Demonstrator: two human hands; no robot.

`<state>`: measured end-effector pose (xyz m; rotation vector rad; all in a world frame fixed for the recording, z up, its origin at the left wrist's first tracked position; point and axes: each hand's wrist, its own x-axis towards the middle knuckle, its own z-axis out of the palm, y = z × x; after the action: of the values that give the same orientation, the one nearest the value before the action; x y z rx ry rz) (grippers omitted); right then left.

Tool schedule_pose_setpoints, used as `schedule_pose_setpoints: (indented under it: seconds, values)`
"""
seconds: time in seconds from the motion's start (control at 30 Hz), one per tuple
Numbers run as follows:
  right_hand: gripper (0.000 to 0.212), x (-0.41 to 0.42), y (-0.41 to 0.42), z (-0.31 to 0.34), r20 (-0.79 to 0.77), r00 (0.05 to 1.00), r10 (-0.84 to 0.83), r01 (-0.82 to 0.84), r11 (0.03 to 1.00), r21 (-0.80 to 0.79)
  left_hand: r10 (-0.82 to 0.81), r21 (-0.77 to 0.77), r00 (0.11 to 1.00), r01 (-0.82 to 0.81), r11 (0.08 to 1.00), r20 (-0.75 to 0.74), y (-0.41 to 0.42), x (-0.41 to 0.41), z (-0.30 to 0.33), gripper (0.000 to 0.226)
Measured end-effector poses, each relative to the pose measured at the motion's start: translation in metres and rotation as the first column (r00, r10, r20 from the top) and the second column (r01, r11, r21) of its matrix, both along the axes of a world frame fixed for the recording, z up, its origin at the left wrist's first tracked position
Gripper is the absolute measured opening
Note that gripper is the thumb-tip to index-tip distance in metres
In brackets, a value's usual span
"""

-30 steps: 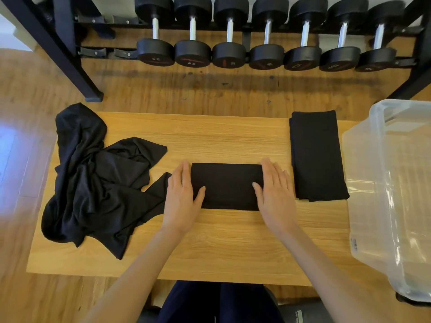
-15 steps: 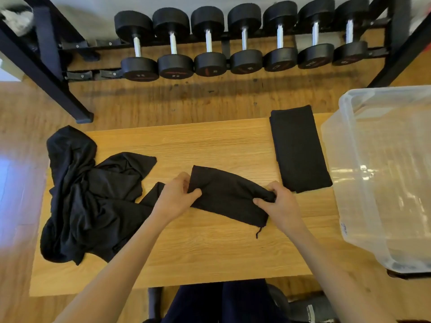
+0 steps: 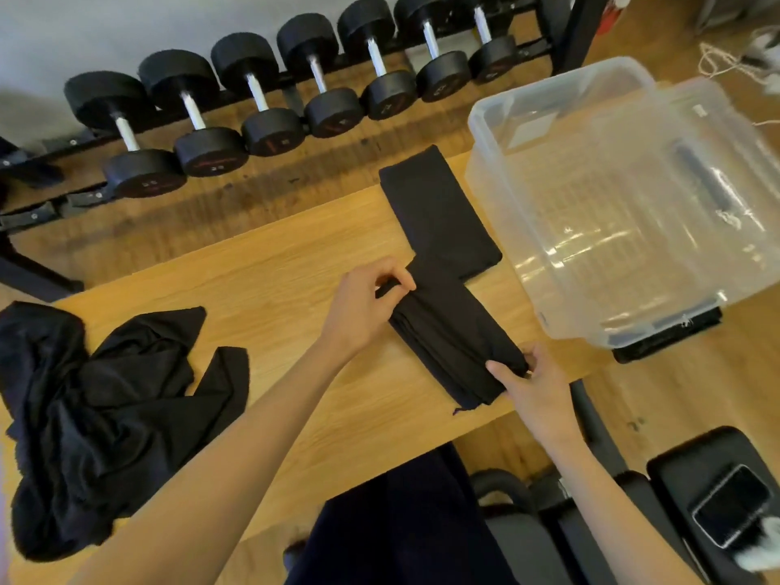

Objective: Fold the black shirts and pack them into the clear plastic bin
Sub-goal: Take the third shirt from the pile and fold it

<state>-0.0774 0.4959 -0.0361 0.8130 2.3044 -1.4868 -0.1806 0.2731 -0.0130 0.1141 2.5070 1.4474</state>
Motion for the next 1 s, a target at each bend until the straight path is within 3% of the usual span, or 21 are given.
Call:
schedule_pose_setpoints:
  seconds: [0.33,0.6,0.73,0.9,1.0]
  values:
    - [0.024,0.030,0.027,-0.011,-0.031,0.994,-0.109,0.113,0.971,0.209,-0.278,-0.206,0.961,0.270,0.941,-0.009,0.064,-0.011,-0.037,0.035]
    - [0.025,0.033,0.033,-0.016,-0.019,0.992,-0.122,0.122,0.935,0.334,-0.475,-0.374,0.879,0.427,0.823,-0.043,0.089,-0.010,-0.046,0.044]
    - [0.036,0.033,0.035,-0.017,-0.015,0.992,-0.129,0.126,0.927,0.354,-0.527,-0.425,0.849,0.461,0.779,-0.043,0.092,-0.006,-0.055,0.052]
    - [0.027,0.035,0.037,-0.023,-0.031,0.990,-0.137,0.138,0.918,0.373,-0.532,-0.443,0.843,0.451,0.775,-0.072,0.091,-0.004,-0.065,0.063]
    - [0.038,0.035,0.036,-0.024,-0.045,0.997,-0.058,0.074,0.824,0.561,-0.548,-0.452,0.832,0.456,0.767,-0.090,0.093,-0.002,-0.065,0.061]
